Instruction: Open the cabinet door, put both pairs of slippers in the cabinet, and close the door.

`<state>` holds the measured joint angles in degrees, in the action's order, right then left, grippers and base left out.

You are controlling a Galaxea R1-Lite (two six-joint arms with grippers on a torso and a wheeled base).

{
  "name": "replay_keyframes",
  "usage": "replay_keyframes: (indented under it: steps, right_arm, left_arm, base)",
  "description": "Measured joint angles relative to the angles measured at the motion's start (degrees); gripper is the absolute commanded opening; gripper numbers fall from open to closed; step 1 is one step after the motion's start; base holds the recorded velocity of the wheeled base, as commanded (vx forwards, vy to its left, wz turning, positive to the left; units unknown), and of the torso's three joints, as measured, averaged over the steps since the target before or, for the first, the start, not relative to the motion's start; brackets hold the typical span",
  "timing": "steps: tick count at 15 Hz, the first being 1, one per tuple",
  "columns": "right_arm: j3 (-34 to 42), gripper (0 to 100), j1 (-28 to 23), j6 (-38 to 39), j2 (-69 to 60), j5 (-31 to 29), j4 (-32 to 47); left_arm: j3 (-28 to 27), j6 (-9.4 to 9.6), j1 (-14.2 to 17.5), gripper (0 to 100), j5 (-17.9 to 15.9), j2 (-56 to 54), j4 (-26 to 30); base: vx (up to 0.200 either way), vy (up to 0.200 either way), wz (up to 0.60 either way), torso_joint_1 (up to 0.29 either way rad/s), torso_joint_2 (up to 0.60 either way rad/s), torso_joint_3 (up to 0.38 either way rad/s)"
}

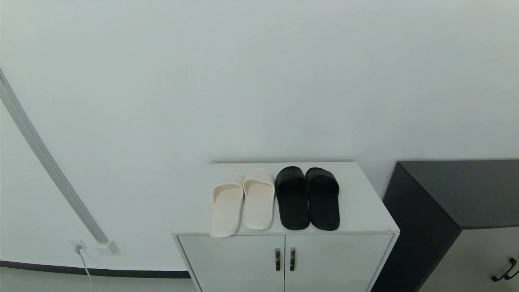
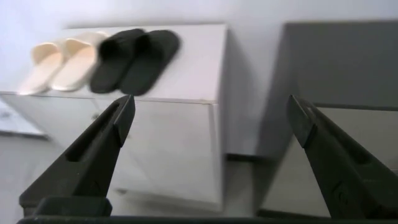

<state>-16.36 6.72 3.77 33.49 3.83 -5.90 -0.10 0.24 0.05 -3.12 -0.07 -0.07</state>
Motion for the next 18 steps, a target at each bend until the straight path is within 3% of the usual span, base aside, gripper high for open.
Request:
replay_keyframes:
  steps: [4, 10, 14, 18]
  right_arm:
    - [-6.55, 100, 12.43, 8.0, 16.53, -5.02, -5.36]
    - [-16.19, 100, 29.99, 10.85, 35.04, -18.3, -12.48]
    - [-21.64, 100, 35.86, 10.85, 48.43, -23.8, -21.03]
    - [-30.49, 100, 38.03, 10.98, 62.43, -30.18, -25.76]
  left_arm:
    - [0.0, 0.16, 0.05, 0, 0.01, 0.0, 0.0]
    - [0.0, 0.29, 0.02, 0, 0.04, 0.0, 0.02]
    - [0.0, 0.05, -0.02, 0, 0.06, 0.0, 0.0]
    - [0.0, 0.02, 0.02, 0, 0.06, 0.0, 0.0]
  base:
    - [0.0, 0.0, 0.0, 0.0, 0.0, 0.0]
    - [0.0, 0.0, 0.0, 0.0, 0.0, 0.0]
    - [0.0, 0.0, 0.0, 0.0, 0.0, 0.0]
    - [0.0, 0.0, 0.0, 0.0, 0.0, 0.0]
